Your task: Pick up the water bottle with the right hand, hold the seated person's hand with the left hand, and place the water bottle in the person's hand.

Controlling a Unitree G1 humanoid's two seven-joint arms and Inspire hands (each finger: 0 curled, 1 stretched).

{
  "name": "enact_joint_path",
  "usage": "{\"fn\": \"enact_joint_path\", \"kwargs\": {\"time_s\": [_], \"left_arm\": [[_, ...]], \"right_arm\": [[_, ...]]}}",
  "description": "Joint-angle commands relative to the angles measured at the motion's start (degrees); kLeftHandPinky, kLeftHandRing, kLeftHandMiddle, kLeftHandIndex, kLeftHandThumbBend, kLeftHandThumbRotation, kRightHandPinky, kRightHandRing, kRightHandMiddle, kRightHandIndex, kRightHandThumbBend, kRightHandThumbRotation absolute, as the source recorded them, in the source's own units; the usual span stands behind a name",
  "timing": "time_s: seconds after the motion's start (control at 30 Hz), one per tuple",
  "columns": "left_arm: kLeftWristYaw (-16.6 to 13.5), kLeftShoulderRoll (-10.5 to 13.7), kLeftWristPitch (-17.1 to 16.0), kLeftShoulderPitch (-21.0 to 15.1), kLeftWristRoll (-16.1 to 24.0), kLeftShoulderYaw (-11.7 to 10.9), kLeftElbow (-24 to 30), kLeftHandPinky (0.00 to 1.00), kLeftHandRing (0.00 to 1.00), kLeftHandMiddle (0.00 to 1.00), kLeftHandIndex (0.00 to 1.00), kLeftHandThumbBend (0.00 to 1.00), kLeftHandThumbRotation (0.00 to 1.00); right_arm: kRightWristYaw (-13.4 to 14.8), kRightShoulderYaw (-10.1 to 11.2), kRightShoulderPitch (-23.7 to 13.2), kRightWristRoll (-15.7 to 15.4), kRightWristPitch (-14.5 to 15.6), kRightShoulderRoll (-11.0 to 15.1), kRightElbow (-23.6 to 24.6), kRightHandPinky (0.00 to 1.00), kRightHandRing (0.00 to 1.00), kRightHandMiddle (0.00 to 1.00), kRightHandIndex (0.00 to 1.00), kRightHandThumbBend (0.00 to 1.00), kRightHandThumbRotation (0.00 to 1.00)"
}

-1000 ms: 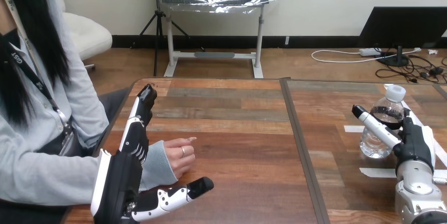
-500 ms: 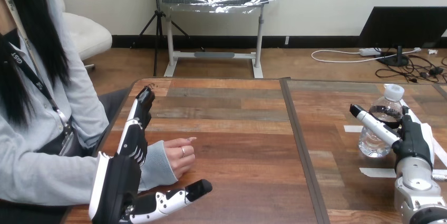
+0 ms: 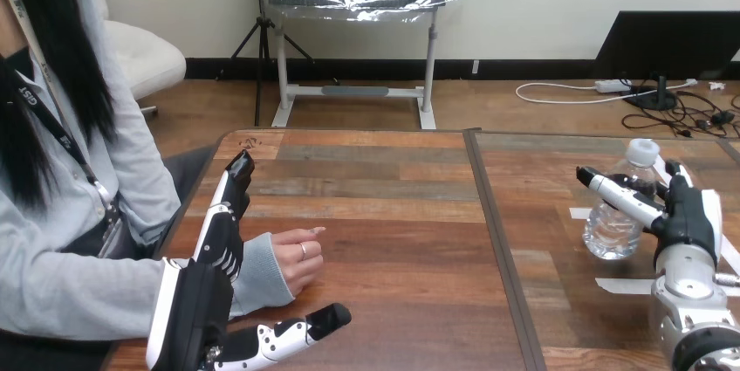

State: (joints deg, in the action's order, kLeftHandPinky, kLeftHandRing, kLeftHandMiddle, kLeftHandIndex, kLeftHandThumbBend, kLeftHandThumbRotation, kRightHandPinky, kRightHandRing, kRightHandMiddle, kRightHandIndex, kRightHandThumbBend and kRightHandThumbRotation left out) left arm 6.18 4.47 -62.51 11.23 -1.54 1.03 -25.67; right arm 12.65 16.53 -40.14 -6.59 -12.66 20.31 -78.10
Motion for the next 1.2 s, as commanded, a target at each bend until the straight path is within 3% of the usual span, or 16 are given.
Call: {"fn": "enact_joint_path", "kwargs": {"time_s": [0.0,0.07,0.37,1.17], "left_arm": [[0.57,0.1,-0.99,-1.93,-0.59,0.31,3.67,1.0,1.0,0.98,0.96,1.0,0.22],[0.78,0.12,-1.05,-1.86,-0.84,0.47,3.82,1.0,1.0,0.98,0.96,1.0,0.22],[1.39,-0.03,-0.8,-1.69,-1.23,0.6,4.37,1.0,0.99,0.98,0.96,1.0,0.2],[2.2,-0.22,-1.42,-1.5,-1.33,0.69,4.81,1.0,0.98,0.97,0.95,1.0,0.22]], "right_arm": [[1.68,0.56,-5.48,0.44,-1.14,-0.27,0.27,0.56,0.65,0.7,0.71,0.97,0.06],[2.01,0.38,-5.55,0.24,-1.18,-0.27,0.26,0.51,0.59,0.63,0.63,0.96,0.03],[4.11,-0.53,-6.18,-0.67,0.46,-0.32,0.15,0.41,0.46,0.5,0.47,0.91,0.0],[4.85,0.39,-6.64,0.51,0.94,-1.02,0.23,0.43,0.48,0.49,0.43,0.86,0.0]]}}
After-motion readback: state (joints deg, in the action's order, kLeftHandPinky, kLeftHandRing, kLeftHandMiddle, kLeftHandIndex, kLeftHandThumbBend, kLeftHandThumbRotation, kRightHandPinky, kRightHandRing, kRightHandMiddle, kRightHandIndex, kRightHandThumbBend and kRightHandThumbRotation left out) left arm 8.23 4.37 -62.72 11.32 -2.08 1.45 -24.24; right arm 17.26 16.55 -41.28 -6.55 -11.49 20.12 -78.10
